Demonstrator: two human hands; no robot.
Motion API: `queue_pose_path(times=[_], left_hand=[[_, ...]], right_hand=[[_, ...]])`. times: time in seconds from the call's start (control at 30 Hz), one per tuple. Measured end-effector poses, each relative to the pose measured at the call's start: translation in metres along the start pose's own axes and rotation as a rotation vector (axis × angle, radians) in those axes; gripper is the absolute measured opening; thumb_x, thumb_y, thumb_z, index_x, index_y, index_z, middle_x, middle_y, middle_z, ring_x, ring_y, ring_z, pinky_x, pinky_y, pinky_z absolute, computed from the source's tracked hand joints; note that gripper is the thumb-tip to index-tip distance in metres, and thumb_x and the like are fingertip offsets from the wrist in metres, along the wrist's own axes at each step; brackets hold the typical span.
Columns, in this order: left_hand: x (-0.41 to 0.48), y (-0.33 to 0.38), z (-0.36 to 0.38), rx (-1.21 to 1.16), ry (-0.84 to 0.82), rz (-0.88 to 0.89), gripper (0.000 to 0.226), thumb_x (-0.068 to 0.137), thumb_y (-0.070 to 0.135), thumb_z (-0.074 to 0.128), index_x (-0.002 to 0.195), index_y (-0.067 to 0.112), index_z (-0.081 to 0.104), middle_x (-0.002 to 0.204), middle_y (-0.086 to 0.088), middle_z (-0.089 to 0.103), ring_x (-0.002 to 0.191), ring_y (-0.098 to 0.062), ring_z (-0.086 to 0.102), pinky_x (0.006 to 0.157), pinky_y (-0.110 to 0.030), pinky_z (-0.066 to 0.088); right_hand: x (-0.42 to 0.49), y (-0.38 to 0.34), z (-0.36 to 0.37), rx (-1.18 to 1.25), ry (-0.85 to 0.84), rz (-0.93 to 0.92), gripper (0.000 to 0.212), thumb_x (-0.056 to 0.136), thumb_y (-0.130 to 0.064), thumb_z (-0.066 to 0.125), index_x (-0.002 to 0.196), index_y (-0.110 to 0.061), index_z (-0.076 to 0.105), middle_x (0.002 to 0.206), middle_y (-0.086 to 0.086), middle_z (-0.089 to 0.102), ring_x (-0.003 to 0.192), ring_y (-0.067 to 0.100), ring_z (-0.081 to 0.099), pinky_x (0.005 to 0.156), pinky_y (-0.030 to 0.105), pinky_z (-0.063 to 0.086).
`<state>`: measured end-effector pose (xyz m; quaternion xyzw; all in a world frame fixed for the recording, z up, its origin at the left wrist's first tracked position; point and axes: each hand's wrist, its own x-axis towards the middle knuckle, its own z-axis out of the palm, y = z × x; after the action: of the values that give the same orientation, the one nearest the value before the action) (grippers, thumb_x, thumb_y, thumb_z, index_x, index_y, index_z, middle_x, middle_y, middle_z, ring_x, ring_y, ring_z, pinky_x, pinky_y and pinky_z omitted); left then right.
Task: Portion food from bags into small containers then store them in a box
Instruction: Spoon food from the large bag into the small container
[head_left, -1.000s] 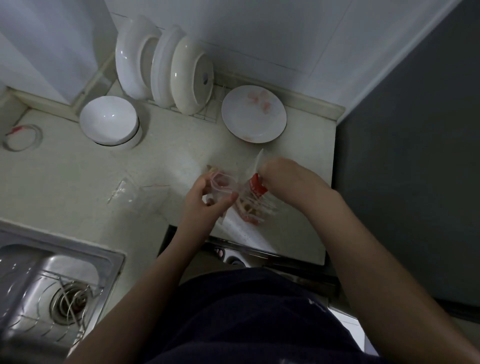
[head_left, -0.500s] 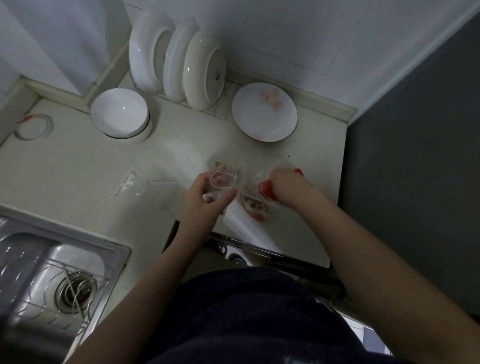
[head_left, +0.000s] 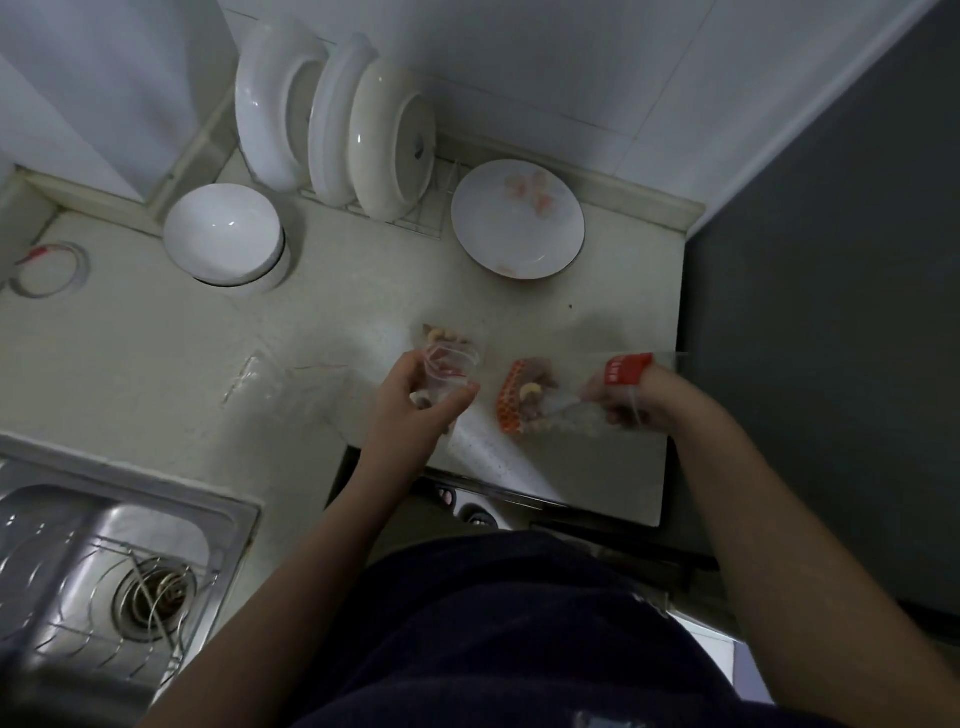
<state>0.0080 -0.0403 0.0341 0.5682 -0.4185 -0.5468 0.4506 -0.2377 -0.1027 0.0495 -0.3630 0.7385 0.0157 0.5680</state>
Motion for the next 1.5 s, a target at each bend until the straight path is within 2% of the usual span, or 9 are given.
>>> queue_pose_path(times=[0.1,0.17,0.4,0.57,0.7,0.83,1.1,1.23,1.5], left_hand=[[0.004,-0.004,0.004,0.041,-0.008,-0.028,0.025,0.081,0.025,0.075,0.103,0.023,0.065,0.092,0.0,0.07,0.067,-0.01,0.061,0.055,-0.023,0.049],[0.006,-0.006,0.006,0.086,-0.032,-0.017,0.027,0.081,0.028,0.075,0.105,0.022,0.065,0.094,0.002,0.069,0.074,-0.011,0.063,0.058,-0.023,0.049],[0.007,-0.006,0.016,0.159,-0.139,-0.032,0.05,0.074,0.051,0.072,0.116,0.025,0.062,0.102,0.014,0.069,0.092,-0.006,0.066,0.073,-0.032,0.057],[0.008,-0.005,0.02,0.157,-0.161,-0.006,0.044,0.076,0.045,0.076,0.115,0.035,0.061,0.101,0.022,0.068,0.094,0.003,0.064,0.069,-0.018,0.054],[0.008,-0.006,0.02,0.173,-0.159,-0.004,0.045,0.07,0.056,0.073,0.111,0.044,0.06,0.102,0.021,0.068,0.096,0.003,0.064,0.077,-0.027,0.056],[0.008,-0.008,0.019,0.178,-0.148,0.008,0.04,0.07,0.055,0.074,0.107,0.049,0.06,0.103,0.022,0.069,0.096,0.004,0.064,0.076,-0.031,0.056],[0.006,-0.012,0.014,0.162,-0.152,0.014,0.044,0.072,0.05,0.076,0.113,0.038,0.062,0.102,0.016,0.069,0.094,-0.002,0.065,0.072,-0.033,0.057],[0.006,-0.011,0.015,0.175,-0.172,0.032,0.043,0.073,0.047,0.075,0.113,0.036,0.061,0.102,0.015,0.069,0.09,-0.003,0.065,0.078,-0.035,0.056],[0.004,-0.001,0.023,0.226,-0.253,0.1,0.038,0.076,0.044,0.074,0.11,0.044,0.059,0.103,0.018,0.068,0.099,0.001,0.064,0.082,-0.012,0.049]], right_hand=[[-0.013,0.018,-0.008,0.242,0.014,-0.037,0.022,0.09,-0.002,0.056,0.07,-0.012,0.054,0.038,-0.004,0.046,0.029,0.004,0.042,0.038,0.02,0.034],[-0.023,0.026,-0.013,0.391,0.028,-0.088,0.024,0.09,0.004,0.054,0.068,-0.008,0.055,0.042,0.001,0.049,0.027,0.003,0.041,0.032,0.016,0.033],[-0.04,0.029,-0.024,0.254,0.211,-0.116,0.035,0.09,0.003,0.038,0.063,-0.017,0.048,0.035,-0.009,0.036,0.028,0.005,0.032,0.043,0.016,0.026],[-0.059,0.021,-0.031,0.251,0.285,-0.183,0.027,0.091,0.0,0.047,0.068,-0.005,0.062,0.041,-0.002,0.035,0.03,0.007,0.033,0.034,0.014,0.031],[-0.069,0.016,-0.032,0.276,0.354,-0.244,0.024,0.095,-0.014,0.054,0.086,0.005,0.065,0.042,0.003,0.043,0.028,0.007,0.036,0.033,0.011,0.024],[-0.073,0.014,-0.029,0.335,0.423,-0.31,0.024,0.092,-0.012,0.057,0.071,0.0,0.06,0.034,-0.007,0.033,0.028,0.006,0.032,0.034,0.013,0.025],[-0.078,0.03,-0.014,0.408,0.555,-0.482,0.054,0.09,-0.02,0.057,0.037,-0.019,0.046,0.033,-0.008,0.033,0.031,0.012,0.032,0.038,0.018,0.028],[-0.082,0.042,-0.008,0.497,0.542,-0.525,0.053,0.091,-0.025,0.058,0.039,-0.02,0.047,0.037,-0.009,0.032,0.033,0.01,0.03,0.039,0.018,0.028],[-0.091,0.048,-0.001,0.691,0.526,-0.529,0.053,0.095,-0.018,0.054,0.043,-0.022,0.057,0.041,-0.009,0.028,0.037,0.008,0.025,0.037,0.018,0.025]])
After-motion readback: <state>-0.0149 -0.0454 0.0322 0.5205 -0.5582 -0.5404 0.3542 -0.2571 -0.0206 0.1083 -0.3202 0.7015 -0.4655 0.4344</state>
